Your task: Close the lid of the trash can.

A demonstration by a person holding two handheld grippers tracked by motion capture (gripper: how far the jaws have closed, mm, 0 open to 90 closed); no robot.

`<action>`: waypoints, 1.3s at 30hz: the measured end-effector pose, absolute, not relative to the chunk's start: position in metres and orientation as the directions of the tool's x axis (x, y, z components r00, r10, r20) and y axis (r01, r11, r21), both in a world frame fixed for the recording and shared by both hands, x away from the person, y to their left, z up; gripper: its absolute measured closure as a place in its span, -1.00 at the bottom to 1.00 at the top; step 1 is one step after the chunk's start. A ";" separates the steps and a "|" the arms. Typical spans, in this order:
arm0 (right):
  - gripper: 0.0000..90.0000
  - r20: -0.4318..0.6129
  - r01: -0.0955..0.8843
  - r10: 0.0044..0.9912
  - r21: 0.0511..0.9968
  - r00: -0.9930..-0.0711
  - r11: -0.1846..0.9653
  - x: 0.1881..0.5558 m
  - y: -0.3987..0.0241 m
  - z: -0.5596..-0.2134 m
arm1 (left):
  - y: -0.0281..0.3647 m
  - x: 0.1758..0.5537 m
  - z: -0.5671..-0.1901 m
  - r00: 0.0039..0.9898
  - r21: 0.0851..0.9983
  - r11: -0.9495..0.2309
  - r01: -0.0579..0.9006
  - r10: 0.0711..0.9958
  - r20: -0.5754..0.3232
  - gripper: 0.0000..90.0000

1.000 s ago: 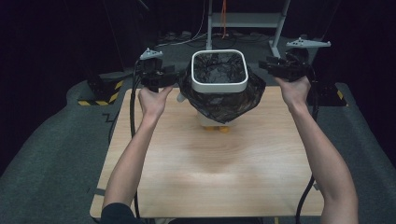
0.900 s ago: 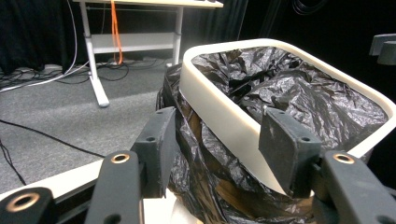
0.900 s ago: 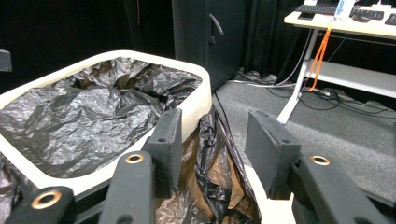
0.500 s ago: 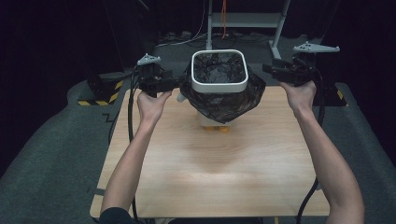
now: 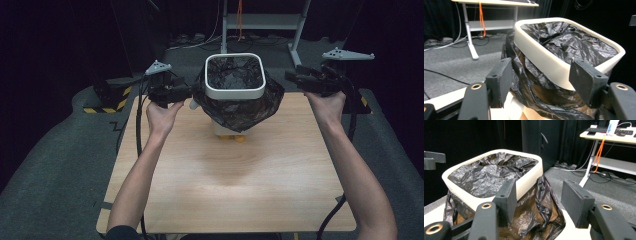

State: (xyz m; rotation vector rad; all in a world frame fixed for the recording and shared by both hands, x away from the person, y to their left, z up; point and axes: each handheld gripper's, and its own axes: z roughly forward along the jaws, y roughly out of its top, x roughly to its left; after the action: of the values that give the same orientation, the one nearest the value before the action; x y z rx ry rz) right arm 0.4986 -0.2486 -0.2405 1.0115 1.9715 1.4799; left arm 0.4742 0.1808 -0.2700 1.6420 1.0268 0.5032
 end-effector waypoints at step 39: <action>0.05 0.067 0.236 0.802 0.967 -0.594 0.094 0.450 -0.283 -0.257 | 0.202 0.442 -0.277 0.548 0.929 -0.039 0.368 0.817 -0.183 -0.23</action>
State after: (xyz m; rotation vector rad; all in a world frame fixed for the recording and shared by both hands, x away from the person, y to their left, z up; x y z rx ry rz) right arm 0.4503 -0.2830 -0.2567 1.0144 1.8904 1.5229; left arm 0.4420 0.2019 -0.2774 1.6385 1.0174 0.4880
